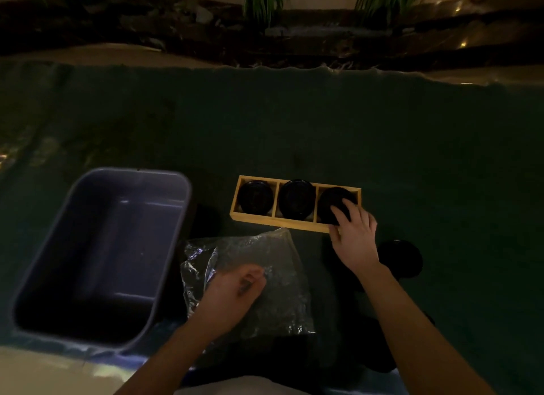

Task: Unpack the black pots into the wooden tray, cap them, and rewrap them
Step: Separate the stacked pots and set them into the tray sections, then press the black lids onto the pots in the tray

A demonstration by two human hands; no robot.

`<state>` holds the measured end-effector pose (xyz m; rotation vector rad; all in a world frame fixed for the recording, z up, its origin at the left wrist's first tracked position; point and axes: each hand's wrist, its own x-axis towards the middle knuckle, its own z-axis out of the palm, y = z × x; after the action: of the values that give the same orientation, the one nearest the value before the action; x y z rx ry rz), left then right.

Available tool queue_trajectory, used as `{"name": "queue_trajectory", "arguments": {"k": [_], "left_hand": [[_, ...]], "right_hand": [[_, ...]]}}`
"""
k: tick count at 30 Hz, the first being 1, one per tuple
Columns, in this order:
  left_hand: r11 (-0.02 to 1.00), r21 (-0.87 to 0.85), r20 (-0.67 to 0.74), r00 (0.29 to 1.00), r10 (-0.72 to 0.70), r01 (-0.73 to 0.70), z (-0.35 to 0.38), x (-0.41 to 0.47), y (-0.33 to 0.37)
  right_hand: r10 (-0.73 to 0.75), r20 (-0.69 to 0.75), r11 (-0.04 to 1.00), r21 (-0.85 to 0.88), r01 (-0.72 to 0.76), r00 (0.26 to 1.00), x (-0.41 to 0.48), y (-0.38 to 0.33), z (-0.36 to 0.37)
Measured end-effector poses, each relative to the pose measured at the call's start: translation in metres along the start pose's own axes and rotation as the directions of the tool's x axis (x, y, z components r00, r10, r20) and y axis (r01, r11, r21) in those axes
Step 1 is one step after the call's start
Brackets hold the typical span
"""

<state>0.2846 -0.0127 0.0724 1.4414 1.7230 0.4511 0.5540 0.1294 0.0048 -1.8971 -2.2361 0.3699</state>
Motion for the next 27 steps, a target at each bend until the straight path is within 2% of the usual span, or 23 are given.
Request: {"name": "queue_trajectory", "arguments": {"k": [2, 4, 7, 9, 14, 17, 19, 22, 27], "left_hand": [[1.0, 0.014, 0.025, 1.0, 0.018, -0.018, 0.002, 0.0, 0.002], [0.999, 0.019, 0.048, 0.998, 0.032, -0.033, 0.006, 0.001, 0.005], [0.998, -0.056, 0.067, 0.998, 0.019, -0.015, 0.013, 0.005, 0.012], [0.997, -0.074, 0.092, 0.996, 0.018, -0.011, 0.017, 0.008, 0.02], [0.985, 0.031, 0.243, 0.957, 0.159, -0.171, 0.034, 0.02, 0.039], [0.963, 0.107, 0.353, 0.915, 0.194, -0.246, 0.054, 0.04, 0.054], [0.952, 0.132, 0.381, 0.901, 0.208, -0.276, 0.071, 0.059, 0.062], [0.947, 0.174, 0.37, 0.909, 0.19, -0.269, 0.101, 0.087, 0.072], [0.949, 0.277, 0.361, 0.931, 0.046, -0.154, 0.151, 0.12, 0.084]], "right_hand": [[0.051, -0.086, 0.988, 0.146, -0.038, 0.995, -0.014, 0.0, -0.003], [0.163, -0.164, 0.948, 0.3, -0.108, 0.973, -0.036, 0.002, -0.004], [0.375, -0.181, 0.822, 0.518, -0.236, 0.909, -0.083, 0.005, -0.004], [0.491, -0.192, 0.742, 0.603, -0.292, 0.85, -0.12, 0.005, -0.001], [0.684, -0.165, 0.635, 0.615, -0.467, 0.711, -0.204, 0.012, 0.015], [0.785, -0.135, 0.539, 0.631, -0.559, 0.605, -0.238, 0.016, 0.024], [0.815, -0.124, 0.5, 0.643, -0.58, 0.565, -0.253, 0.017, 0.03], [0.855, -0.096, 0.451, 0.622, -0.64, 0.509, -0.266, 0.018, 0.033], [0.897, 0.0, 0.357, 0.588, -0.726, 0.442, -0.271, 0.022, 0.038]]}}
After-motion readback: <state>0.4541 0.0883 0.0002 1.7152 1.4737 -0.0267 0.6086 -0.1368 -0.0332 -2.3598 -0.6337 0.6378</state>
